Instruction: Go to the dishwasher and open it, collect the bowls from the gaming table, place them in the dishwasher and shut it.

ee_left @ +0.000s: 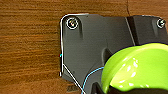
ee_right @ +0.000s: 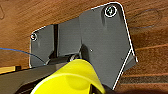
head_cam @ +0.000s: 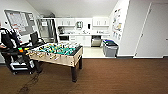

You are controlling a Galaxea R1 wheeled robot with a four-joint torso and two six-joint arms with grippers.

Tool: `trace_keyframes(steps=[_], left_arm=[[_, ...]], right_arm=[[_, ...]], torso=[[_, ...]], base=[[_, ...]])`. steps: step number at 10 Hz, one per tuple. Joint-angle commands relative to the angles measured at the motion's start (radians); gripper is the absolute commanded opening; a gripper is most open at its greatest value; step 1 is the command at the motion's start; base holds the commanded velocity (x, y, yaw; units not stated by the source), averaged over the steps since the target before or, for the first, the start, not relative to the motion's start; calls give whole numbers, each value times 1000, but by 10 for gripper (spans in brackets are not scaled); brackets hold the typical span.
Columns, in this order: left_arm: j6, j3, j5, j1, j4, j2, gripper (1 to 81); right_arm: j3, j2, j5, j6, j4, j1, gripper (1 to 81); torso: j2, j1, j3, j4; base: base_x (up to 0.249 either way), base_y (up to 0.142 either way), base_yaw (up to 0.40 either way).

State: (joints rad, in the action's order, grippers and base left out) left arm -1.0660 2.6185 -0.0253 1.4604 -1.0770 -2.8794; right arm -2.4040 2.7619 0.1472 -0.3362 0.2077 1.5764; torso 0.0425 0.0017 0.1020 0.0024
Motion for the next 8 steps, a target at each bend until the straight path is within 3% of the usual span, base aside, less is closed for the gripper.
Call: trace_keyframes(steps=[1,8], left_arm=[[8,0,-45,-48,-3,12,10],[8,0,-44,-48,-4,14,10]], right_arm=[[5,-22,-46,2,12,-37,10],[5,-23,-46,2,9,-37,10]], torso=[[0,0,0,0],[0,0,0,0]], base=[[160,-73,0],[160,-63,0]])
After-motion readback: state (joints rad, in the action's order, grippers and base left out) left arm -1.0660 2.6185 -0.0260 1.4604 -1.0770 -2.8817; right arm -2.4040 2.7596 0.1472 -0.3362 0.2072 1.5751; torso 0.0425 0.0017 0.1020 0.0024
